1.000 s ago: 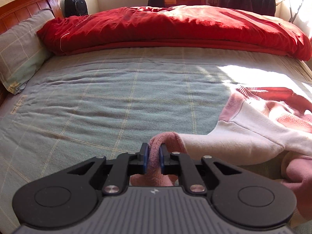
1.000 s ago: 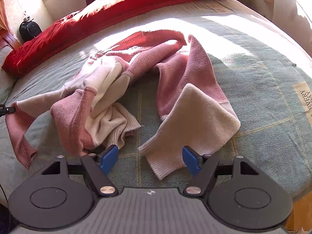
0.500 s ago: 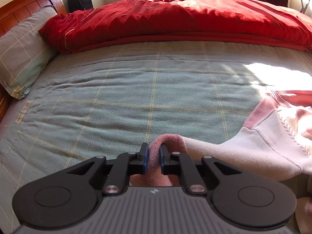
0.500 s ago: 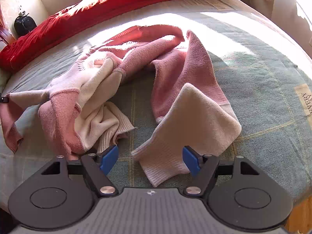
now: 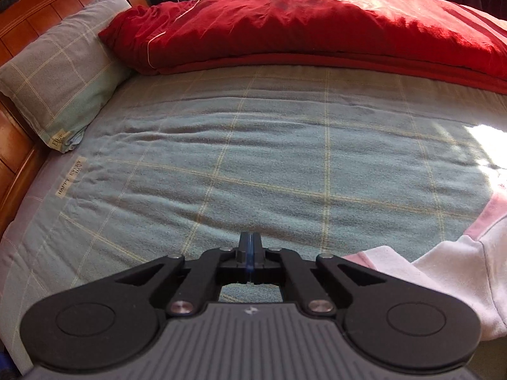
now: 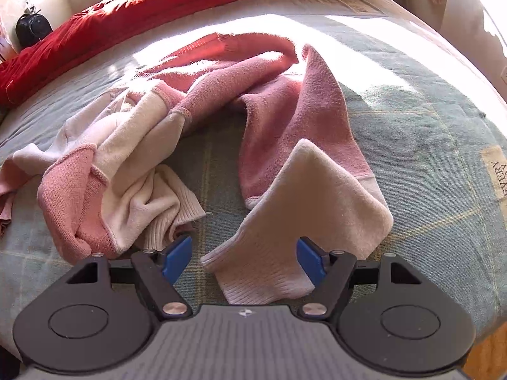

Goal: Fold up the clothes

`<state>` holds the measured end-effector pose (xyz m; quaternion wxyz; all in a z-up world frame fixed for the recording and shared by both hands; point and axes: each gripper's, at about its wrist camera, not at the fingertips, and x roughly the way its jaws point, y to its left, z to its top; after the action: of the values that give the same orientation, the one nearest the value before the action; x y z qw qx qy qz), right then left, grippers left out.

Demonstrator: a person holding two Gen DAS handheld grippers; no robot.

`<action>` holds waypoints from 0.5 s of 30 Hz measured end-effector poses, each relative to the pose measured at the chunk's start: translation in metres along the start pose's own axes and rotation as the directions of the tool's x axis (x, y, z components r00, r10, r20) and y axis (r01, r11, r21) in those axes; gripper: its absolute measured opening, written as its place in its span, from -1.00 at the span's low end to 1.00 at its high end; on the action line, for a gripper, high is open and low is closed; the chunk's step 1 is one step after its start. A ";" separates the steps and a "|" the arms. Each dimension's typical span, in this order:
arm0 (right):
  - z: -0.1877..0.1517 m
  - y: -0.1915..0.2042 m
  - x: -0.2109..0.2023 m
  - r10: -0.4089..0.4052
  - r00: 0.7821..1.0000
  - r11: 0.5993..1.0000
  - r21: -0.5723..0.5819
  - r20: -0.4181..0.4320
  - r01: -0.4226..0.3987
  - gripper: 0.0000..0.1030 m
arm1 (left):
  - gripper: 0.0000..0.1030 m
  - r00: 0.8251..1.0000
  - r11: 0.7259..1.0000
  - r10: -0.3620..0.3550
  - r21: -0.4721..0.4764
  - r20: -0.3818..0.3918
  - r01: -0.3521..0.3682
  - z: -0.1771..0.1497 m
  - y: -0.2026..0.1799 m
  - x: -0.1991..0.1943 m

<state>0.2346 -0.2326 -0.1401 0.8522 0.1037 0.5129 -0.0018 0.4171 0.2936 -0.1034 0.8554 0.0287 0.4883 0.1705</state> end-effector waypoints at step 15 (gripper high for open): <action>0.002 0.012 0.000 0.017 1.000 0.999 -0.031 -0.005 -0.017 0.51 | -0.30 0.976 0.976 -0.213 -0.054 -0.036 0.211 -0.062 0.019 -0.005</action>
<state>0.2374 -0.2212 -0.1373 0.8526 0.0948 0.5138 0.0138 0.3574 0.3027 -0.1270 0.8588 -0.0481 0.5018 0.0911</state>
